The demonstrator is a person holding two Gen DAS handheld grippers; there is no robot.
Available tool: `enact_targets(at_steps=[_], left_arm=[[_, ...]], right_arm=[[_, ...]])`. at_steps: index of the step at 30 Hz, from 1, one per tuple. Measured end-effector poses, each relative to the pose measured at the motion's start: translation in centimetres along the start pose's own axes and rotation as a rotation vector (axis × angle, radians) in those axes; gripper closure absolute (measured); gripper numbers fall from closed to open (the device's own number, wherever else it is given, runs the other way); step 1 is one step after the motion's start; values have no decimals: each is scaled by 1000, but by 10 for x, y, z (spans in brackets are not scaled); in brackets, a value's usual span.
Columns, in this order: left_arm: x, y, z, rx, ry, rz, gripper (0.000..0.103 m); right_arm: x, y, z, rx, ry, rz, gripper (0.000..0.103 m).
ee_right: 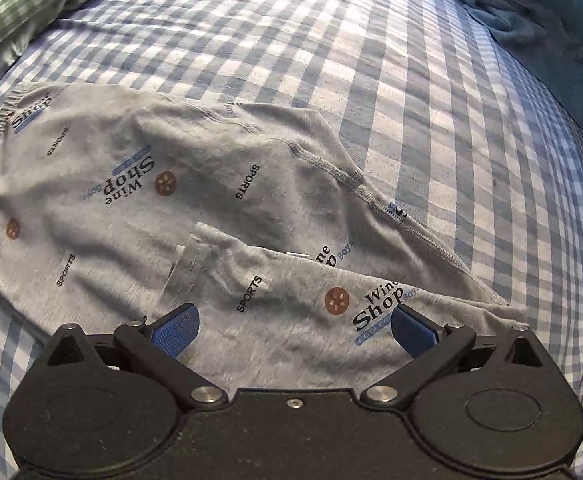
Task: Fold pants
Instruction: 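Close the left gripper on the waistband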
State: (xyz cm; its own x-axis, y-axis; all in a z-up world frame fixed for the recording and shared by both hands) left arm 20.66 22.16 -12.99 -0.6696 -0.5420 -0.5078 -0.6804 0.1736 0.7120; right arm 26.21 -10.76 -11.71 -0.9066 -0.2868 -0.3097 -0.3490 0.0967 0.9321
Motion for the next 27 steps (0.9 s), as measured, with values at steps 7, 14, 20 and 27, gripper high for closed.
enact_targets(at_steps=[7,14,20,27], left_arm=[[-8,-22,14,-67,118,10,25],[2,-23,19,-30,207,24,48],[5,-25,33,-37,347,3,55],[3,-19,6,-151,198,-15,86]], right_arm=[[5,-17,7,4,17,32,1],[14,5,6,17,-41,-27,1],[50,41,3,24,-122,-69,1],[98,68,8,10,-154,-55,1]])
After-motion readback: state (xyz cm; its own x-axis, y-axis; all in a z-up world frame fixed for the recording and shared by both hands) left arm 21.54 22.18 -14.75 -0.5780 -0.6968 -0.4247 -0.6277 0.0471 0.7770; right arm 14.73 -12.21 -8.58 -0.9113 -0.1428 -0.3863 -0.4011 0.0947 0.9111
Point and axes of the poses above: each gripper's, at about its wrist camera, not at the fingertips, and y roughly against the way its jaws point, z to its left, x to its underside, the point moved 1 cm from there along -y, roughly the way its jaws point, and after that the axes turned 5 degrees about -z, right-handed, at the moved point
